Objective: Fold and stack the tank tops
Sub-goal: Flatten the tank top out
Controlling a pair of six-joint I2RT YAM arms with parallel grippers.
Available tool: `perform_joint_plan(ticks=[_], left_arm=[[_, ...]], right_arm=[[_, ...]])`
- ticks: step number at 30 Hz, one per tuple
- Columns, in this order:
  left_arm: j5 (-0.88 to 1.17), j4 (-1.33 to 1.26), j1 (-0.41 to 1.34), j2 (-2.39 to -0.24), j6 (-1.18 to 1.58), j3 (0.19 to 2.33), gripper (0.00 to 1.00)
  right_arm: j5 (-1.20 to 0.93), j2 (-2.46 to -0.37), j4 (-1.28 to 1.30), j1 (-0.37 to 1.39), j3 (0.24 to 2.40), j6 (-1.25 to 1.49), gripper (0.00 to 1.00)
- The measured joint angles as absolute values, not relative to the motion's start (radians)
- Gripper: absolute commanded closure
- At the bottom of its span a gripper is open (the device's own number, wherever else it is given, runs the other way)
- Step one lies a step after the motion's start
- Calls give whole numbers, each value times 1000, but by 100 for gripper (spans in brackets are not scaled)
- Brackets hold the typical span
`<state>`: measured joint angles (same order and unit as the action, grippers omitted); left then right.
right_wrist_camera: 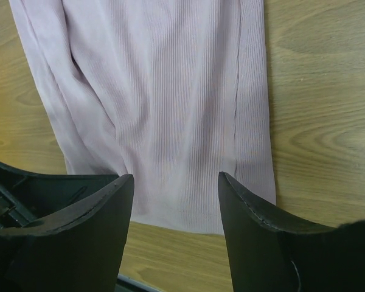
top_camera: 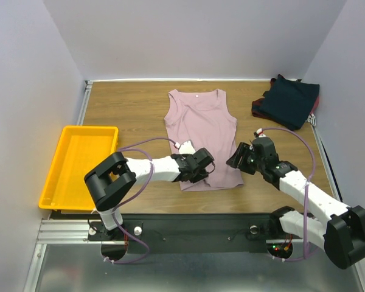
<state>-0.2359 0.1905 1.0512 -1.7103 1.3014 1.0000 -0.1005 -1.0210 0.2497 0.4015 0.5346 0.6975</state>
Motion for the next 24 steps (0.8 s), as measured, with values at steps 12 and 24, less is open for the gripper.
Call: perform_joint_plan(ticks=[12,24], left_arm=[[-252,234,1053,-1720,1345,998,66],[-272,281,1053,-1647,1355,938,66]], right_arm=[[-81,-1008,247,402,507,700,37],[-44,-1010,246,402,506,700,39]])
